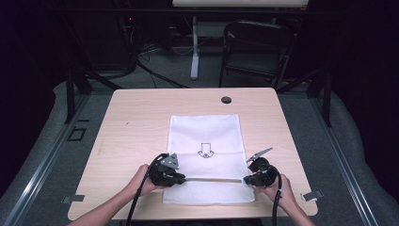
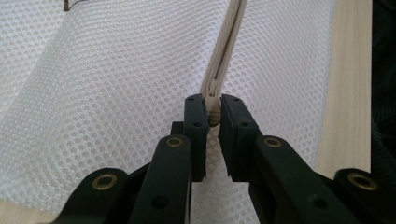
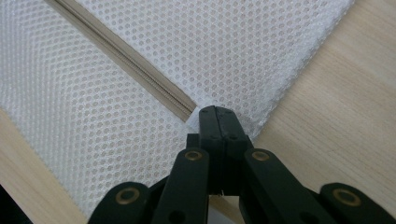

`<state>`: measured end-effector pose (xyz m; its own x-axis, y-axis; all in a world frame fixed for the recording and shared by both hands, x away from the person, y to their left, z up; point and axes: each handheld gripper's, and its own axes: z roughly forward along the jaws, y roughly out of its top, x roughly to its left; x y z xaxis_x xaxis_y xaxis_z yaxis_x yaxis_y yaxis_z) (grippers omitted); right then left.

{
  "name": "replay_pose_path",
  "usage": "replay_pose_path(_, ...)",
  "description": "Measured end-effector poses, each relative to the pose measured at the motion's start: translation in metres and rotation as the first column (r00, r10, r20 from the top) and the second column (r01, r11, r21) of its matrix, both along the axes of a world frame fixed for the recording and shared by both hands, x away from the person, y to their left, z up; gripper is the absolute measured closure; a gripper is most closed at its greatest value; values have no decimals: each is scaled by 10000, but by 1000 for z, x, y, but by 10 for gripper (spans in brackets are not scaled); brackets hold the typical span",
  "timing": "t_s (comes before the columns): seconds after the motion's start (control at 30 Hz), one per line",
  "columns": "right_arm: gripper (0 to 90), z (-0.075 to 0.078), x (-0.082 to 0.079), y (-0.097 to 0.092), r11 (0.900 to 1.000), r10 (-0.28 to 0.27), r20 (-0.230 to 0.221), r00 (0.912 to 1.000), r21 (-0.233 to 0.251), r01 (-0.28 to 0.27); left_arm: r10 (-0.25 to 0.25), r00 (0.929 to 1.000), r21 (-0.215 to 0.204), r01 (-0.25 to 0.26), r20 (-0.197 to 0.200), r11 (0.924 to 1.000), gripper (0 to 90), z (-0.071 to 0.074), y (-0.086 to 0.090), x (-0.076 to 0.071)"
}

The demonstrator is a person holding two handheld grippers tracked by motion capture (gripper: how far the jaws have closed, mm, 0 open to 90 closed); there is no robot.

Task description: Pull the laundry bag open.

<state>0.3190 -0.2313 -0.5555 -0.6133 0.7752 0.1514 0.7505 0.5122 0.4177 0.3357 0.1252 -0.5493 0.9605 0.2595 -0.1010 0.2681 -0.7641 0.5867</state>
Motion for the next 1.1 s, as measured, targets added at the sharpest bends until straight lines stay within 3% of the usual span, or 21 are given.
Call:
replay_pose_path(0.1,900,0,0,1,9999,-5,-14,10000,111,5,66,10000,-36,-66,-29,10000,814,1,4,0)
replay_pose_path(0.2,900,1,0,1,10000,25,-22,10000,-72,-25,37,10000,62,-37,10,10000,814,1,7,-2)
replay_pose_path(0.3,900,0,0,1,9999,-21,27,10000,129,21,104,9999,9,-104,-49,9999,814,0,12,-1)
replay_pose_path(0.43,900,1,0,1,9999,41,-11,10000,-115,-41,158,9999,112,-158,-25,9998,813,1,18,-3)
replay_pose_path(0.73,900,0,-1,2,9999,-126,27,9999,8,126,386,9992,141,-385,-77,9992,814,0,34,-4)
replay_pose_path(0.97,900,2,0,2,9996,121,-49,9999,-248,-122,558,9984,160,-558,-23,9983,814,1,47,-6)
replay_pose_path(1.03,900,0,-1,2,10000,-80,107,9999,19,80,634,9980,210,-634,-1,9978,814,1,52,-6)
replay_pose_path(1.1,900,1,0,2,9999,59,14,10000,-122,-59,730,9973,288,-730,2,9969,814,0,57,-6)
